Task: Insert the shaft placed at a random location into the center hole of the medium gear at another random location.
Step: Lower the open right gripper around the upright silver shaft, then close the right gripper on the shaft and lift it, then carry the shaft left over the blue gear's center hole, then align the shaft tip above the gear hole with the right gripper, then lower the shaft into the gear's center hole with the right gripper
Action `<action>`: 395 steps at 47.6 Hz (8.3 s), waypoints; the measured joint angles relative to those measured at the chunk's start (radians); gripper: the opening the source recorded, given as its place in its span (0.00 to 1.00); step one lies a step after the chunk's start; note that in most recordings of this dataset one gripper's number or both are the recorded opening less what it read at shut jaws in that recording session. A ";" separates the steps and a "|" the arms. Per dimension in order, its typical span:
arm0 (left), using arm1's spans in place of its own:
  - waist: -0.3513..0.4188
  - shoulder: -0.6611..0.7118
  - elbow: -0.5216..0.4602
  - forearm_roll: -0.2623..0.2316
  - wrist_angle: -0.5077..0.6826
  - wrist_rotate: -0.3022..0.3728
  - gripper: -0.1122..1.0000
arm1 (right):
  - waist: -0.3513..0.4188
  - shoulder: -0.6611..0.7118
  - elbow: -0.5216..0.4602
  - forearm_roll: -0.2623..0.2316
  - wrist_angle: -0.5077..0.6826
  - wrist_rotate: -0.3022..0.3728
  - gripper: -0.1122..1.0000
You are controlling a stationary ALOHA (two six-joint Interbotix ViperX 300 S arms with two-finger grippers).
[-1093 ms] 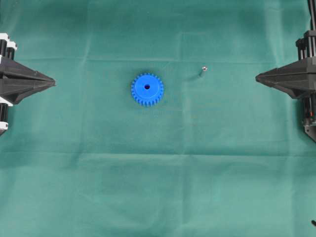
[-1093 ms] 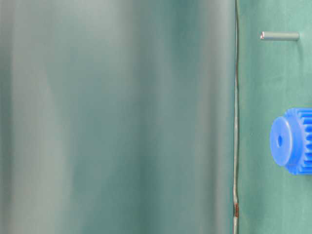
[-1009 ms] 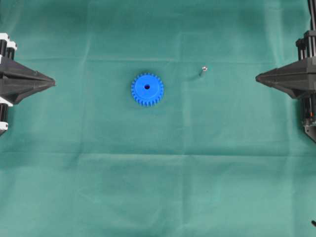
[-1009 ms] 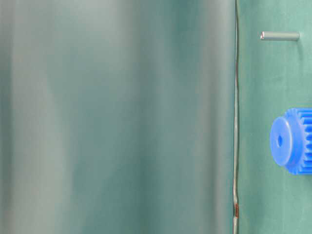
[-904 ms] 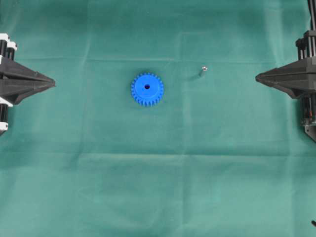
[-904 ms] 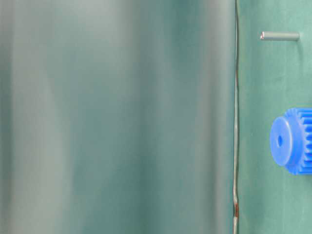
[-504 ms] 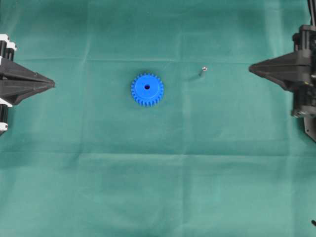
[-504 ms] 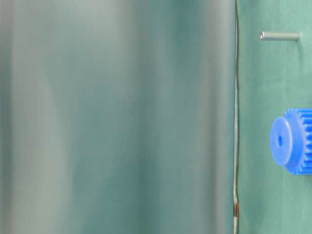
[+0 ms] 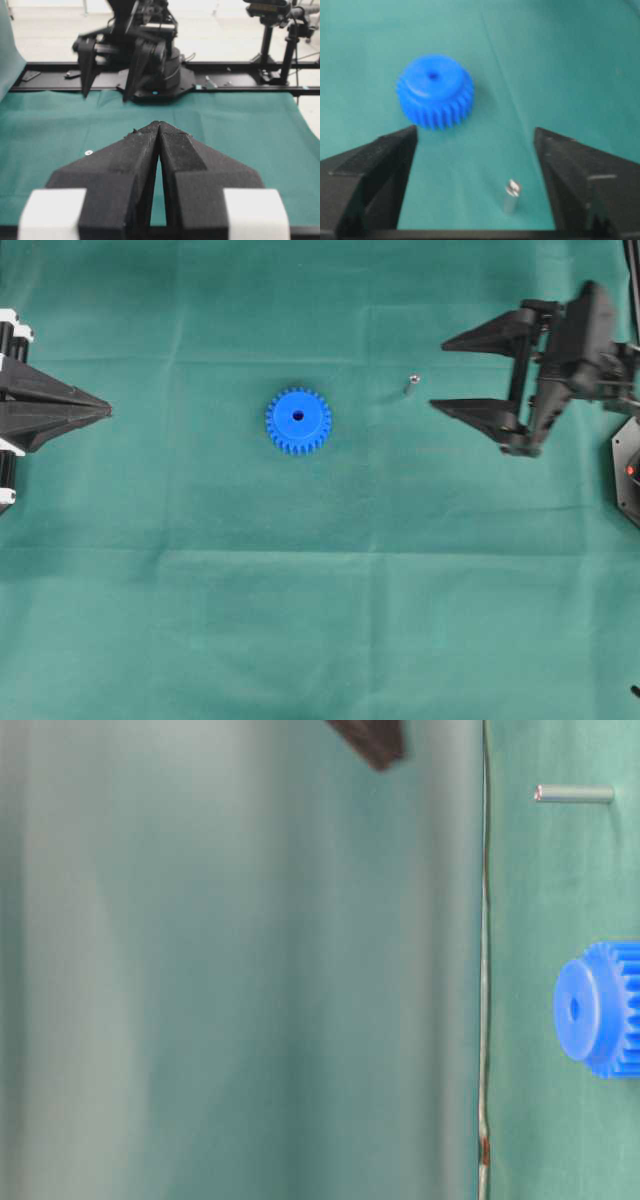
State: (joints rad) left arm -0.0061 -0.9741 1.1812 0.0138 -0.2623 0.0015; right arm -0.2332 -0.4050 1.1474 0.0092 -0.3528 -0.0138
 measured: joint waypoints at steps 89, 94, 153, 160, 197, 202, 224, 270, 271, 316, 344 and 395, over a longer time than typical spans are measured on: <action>0.000 0.008 -0.002 0.002 0.014 0.003 0.10 | -0.078 0.296 -0.060 0.002 -0.101 0.000 0.22; 0.000 0.009 0.000 0.002 0.014 0.003 0.10 | -0.077 0.233 -0.072 0.002 -0.035 0.000 0.22; 0.000 0.009 0.000 0.002 0.015 -0.003 0.10 | 0.060 0.379 -0.397 0.029 0.121 0.002 0.22; 0.000 0.009 0.000 0.002 0.015 -0.003 0.10 | 0.080 0.430 -0.459 0.029 0.123 0.002 0.22; 0.000 0.009 -0.002 0.002 0.015 -0.005 0.10 | 0.100 0.505 -0.523 0.035 0.121 0.002 0.22; 0.000 0.009 0.000 0.002 0.015 -0.005 0.10 | 0.101 0.531 -0.526 0.041 0.123 0.002 0.22; 0.000 0.009 0.000 0.002 0.017 -0.005 0.10 | 0.103 0.580 -0.545 0.044 0.089 0.014 0.22; 0.000 0.009 0.000 0.002 0.017 -0.005 0.10 | 0.118 0.522 -0.508 0.044 0.034 0.015 0.22; 0.000 0.009 0.000 0.002 0.017 -0.005 0.10 | 0.120 0.526 -0.508 0.043 0.029 0.015 0.22; 0.000 0.009 0.000 0.002 0.023 -0.005 0.10 | 0.106 0.583 -0.503 0.044 -0.023 0.015 0.22; 0.000 0.009 0.000 0.002 0.023 -0.005 0.10 | 0.107 0.581 -0.494 0.044 -0.032 0.015 0.22; 0.000 0.009 0.000 0.002 0.032 -0.002 0.10 | 0.117 0.664 -0.489 0.055 -0.049 0.020 0.22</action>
State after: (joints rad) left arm -0.0061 -0.9649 1.1812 0.0153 -0.2301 0.0000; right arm -0.1166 0.2592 0.6581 0.0644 -0.4019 0.0061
